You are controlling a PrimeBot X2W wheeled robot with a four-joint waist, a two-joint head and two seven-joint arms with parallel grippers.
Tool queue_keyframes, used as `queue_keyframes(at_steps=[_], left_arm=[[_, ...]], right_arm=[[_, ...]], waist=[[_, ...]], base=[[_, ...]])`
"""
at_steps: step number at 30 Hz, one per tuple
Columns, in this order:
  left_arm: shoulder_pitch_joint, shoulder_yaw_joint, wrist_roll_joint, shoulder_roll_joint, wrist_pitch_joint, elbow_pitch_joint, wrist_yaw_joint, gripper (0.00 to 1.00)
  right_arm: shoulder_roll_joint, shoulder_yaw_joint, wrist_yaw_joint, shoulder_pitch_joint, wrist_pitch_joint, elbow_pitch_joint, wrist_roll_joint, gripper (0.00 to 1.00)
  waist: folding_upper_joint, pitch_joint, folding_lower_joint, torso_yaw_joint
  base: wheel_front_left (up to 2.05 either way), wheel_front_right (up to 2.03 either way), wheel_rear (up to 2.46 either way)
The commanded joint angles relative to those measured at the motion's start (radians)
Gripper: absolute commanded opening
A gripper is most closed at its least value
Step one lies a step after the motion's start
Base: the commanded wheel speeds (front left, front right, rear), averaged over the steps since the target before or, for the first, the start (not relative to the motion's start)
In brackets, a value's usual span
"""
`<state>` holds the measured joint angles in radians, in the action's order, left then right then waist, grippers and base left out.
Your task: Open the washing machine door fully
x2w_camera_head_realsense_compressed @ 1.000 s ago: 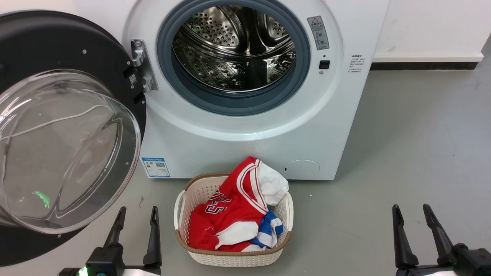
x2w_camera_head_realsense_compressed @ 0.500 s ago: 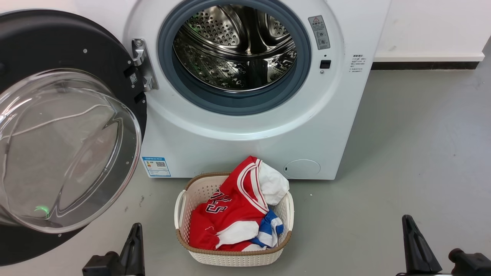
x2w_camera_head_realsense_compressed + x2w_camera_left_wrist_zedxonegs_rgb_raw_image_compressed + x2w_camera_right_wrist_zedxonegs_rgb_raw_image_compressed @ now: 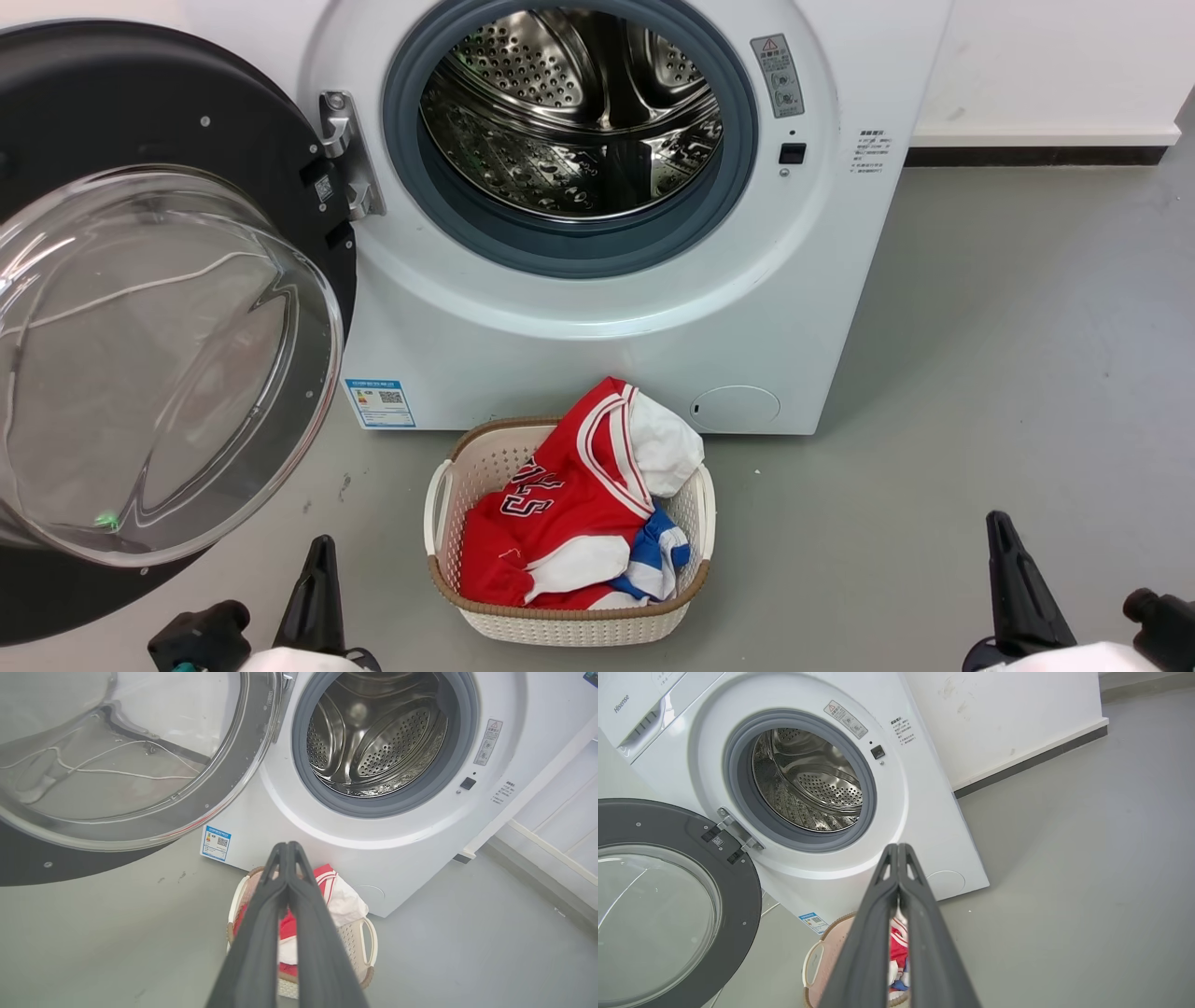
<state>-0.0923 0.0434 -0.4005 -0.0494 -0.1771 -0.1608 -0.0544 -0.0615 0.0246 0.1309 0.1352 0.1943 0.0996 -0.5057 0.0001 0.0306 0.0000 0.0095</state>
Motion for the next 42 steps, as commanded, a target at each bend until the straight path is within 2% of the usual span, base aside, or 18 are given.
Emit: queue_keyframes(at_steps=[1, 12, 42], left_arm=[[0.035, 0.007, -0.056, -0.001, 0.011, 0.009, -0.006, 0.00], [0.062, 0.017, -0.240, -0.001, 0.056, -0.005, -0.018, 0.00], [0.123, 0.040, -0.633, -0.001, 0.151, -0.037, -0.043, 0.00]], right_arm=[[-0.011, 0.000, 0.000, -0.038, -0.008, -0.007, -0.056, 0.00], [-0.017, 0.002, 0.000, -0.072, -0.046, 0.016, -0.234, 0.00], [-0.023, 0.015, 0.000, -0.144, -0.134, 0.066, -0.606, 0.00]], waist=[[-0.0001, -0.001, 0.0000, 0.000], [-0.0001, -0.004, 0.0000, -0.001], [-0.0001, -0.013, 0.0000, -0.004]], base=[[0.00, 0.00, 0.00], [0.00, 0.00, 0.00], [0.00, 0.00, 0.00]])
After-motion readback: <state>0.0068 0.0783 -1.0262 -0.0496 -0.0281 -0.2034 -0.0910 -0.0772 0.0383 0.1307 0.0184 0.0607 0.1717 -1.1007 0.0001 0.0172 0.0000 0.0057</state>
